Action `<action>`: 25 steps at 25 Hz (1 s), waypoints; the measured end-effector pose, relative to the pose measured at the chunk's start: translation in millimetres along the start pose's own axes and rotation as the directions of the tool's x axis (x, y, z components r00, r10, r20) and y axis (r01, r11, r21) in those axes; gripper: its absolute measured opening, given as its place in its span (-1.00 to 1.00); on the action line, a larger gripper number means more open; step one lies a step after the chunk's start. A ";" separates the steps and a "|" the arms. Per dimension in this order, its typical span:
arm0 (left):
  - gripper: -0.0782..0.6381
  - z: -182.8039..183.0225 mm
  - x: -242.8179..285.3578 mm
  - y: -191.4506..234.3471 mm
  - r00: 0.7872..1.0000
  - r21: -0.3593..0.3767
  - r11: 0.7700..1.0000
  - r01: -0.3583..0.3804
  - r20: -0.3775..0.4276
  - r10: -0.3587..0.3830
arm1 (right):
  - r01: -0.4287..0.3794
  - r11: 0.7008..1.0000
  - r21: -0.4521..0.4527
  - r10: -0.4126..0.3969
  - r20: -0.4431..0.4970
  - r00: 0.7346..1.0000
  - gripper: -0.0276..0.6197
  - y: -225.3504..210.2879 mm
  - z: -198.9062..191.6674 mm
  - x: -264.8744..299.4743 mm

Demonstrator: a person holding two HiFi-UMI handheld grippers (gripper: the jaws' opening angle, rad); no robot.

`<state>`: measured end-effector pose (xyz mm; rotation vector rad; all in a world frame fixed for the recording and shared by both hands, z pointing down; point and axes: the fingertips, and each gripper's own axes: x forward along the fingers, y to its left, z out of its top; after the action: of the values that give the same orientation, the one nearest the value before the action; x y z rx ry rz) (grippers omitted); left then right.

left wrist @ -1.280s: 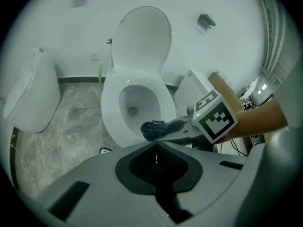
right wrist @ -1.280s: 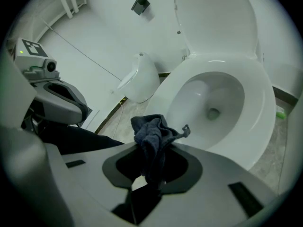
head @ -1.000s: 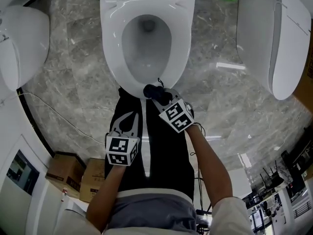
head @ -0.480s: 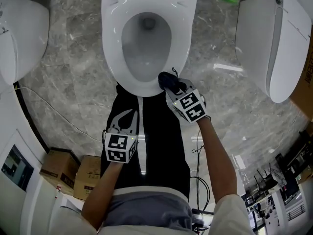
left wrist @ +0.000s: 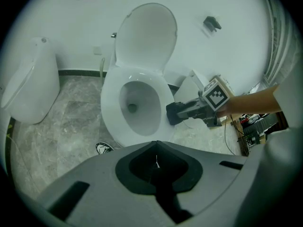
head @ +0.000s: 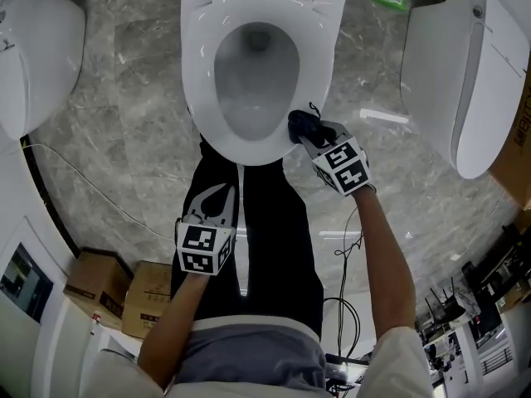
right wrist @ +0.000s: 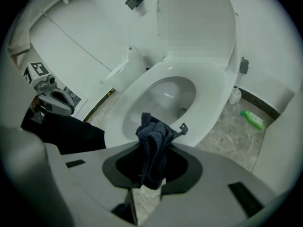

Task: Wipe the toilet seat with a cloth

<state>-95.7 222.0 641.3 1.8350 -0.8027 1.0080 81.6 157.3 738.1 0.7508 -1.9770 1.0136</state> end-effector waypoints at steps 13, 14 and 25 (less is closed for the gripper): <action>-0.76 10.4 -10.9 31.9 0.998 -0.051 0.997 0.054 -0.012 -0.054 | 0.120 0.987 -0.104 -0.129 -0.085 0.988 -0.65 -55.6 40.0 -3.0; -0.76 11.2 -11.9 34.0 0.998 -0.051 0.997 0.057 -0.011 -0.058 | 0.133 0.985 -0.106 -0.143 -0.089 0.986 -0.65 -60.0 44.1 -2.8; -0.76 17.6 -21.6 58.3 0.996 -0.112 0.990 0.085 0.015 -0.084 | 0.269 0.952 -0.145 -0.288 -0.140 0.947 -0.65 -105.7 93.6 3.9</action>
<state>-148.5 184.6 639.3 1.7638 -0.7663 0.8821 126.4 23.6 746.9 0.8262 -1.7206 0.7501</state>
